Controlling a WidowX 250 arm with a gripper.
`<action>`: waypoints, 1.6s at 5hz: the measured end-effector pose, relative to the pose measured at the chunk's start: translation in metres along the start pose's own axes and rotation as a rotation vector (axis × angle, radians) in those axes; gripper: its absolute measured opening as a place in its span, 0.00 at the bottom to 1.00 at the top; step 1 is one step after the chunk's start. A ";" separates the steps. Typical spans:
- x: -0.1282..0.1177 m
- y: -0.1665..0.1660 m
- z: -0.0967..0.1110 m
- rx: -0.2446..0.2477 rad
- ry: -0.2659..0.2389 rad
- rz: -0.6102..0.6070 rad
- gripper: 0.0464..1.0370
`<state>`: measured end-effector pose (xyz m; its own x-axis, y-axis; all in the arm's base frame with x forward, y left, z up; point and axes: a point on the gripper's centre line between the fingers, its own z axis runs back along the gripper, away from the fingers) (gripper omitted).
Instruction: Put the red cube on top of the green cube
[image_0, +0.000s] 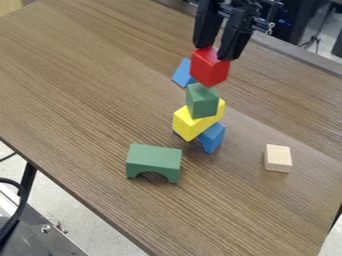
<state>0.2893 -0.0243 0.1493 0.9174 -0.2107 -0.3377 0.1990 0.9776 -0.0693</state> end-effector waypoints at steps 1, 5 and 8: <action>-0.001 -0.001 -0.004 -0.017 0.010 0.003 0.44; -0.004 0.008 -0.023 -0.103 -0.001 0.022 0.97; -0.020 0.013 0.021 -0.088 -0.197 0.078 0.96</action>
<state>0.2804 -0.0071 0.1751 0.9801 -0.1227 -0.1563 0.1019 0.9856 -0.1350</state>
